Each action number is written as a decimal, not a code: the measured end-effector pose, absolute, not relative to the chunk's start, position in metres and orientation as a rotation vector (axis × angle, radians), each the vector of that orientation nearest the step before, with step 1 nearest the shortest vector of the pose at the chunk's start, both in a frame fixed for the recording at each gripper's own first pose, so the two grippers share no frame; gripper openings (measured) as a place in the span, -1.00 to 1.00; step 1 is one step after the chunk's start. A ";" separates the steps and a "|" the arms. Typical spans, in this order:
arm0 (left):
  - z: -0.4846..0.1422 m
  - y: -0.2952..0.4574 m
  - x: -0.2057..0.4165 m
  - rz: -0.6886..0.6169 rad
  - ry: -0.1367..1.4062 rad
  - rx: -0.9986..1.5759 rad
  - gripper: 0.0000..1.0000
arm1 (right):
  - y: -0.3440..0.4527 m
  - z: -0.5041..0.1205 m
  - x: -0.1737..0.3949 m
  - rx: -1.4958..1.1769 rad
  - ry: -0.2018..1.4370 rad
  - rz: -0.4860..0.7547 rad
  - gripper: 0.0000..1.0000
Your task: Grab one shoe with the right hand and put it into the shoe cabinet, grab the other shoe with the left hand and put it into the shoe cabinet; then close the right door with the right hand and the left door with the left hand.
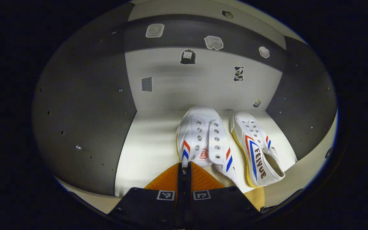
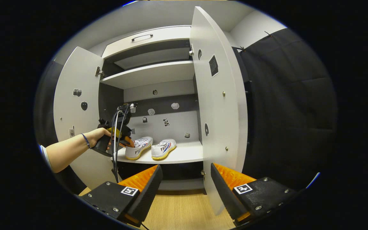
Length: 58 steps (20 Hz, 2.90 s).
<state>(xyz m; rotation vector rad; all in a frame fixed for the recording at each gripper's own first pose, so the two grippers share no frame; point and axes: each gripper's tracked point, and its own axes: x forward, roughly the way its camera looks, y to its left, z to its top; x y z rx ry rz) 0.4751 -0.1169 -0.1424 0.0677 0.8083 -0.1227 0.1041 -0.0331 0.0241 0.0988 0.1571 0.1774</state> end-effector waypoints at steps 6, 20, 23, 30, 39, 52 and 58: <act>-0.150 -0.112 0.476 -0.096 0.839 0.085 -0.86 | -0.029 0.022 0.102 0.096 0.164 0.177 0.86; -0.019 -0.129 0.429 -0.145 0.487 0.136 0.52 | -0.025 0.034 0.085 0.093 0.152 0.242 0.86; 0.017 -0.129 0.393 -0.133 0.397 0.080 0.63 | -0.027 0.042 0.075 0.079 0.134 0.271 0.86; 0.073 -0.126 0.303 -0.101 0.222 0.022 0.93 | -0.051 0.053 0.057 0.055 0.115 0.309 0.86; 0.093 -0.113 0.206 -0.083 0.139 -0.061 0.92 | -0.122 0.041 0.050 -0.004 0.126 0.252 0.86; 0.119 -0.021 0.114 0.101 0.039 0.012 0.92 | -0.223 0.012 0.135 -0.002 0.114 0.109 0.86; 0.144 0.015 0.085 0.165 -0.024 0.069 0.92 | -0.205 -0.018 0.158 0.029 0.166 0.129 0.87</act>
